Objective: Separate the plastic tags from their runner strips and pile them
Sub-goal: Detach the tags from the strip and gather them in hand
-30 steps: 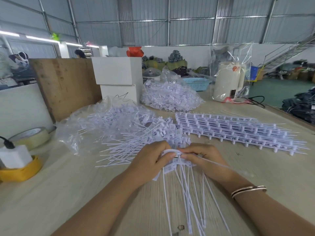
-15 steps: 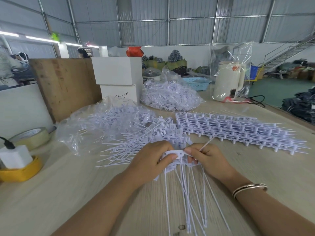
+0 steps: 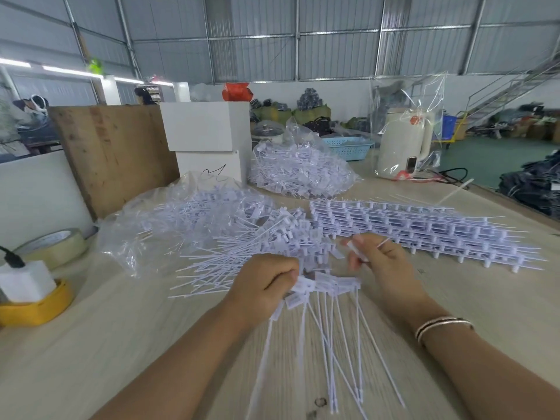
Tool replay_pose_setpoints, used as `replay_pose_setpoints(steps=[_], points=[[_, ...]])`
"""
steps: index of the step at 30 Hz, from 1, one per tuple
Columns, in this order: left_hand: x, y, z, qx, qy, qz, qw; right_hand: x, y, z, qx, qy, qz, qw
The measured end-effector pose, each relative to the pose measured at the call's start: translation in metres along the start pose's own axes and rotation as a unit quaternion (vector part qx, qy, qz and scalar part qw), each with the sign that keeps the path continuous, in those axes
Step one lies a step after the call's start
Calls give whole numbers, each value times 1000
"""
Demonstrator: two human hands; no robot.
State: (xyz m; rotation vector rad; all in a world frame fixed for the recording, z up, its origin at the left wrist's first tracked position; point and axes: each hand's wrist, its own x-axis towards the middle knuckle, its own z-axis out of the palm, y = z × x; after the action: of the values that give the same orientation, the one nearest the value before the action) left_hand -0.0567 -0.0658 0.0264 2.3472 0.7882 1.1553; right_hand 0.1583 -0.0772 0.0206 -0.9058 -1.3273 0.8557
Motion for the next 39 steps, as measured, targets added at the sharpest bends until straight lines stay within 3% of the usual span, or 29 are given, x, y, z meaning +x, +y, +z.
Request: replay_pose_setpoints(steps=[2, 6, 11, 16, 20, 29, 36, 39], points=[[-6, -2, -6, -44, 21, -16, 999, 3, 3, -12, -81, 23, -19, 996], [-6, -6, -7, -30, 18, -38, 999, 6, 11, -3, -262, -102, -61, 958], [-4, -11, 2, 57, -16, -57, 997, 8, 11, -4, -292, -101, -111, 945], [-3, -16, 2, 62, 4, -69, 996, 4, 10, 5, -334, -194, -127, 913], [-2, -16, 5, 66, 15, -67, 995, 6, 15, 0, -360, -225, -124, 897], [-1, -14, 7, 55, 28, -77, 995, 11, 23, 0, -488, -177, -211, 828], [-1, -13, 7, 53, 30, -73, 996, 7, 8, 4, -414, -96, -276, 862], [0, -11, 8, 41, 43, -69, 996, -3, 3, 13, -392, -153, -286, 861]])
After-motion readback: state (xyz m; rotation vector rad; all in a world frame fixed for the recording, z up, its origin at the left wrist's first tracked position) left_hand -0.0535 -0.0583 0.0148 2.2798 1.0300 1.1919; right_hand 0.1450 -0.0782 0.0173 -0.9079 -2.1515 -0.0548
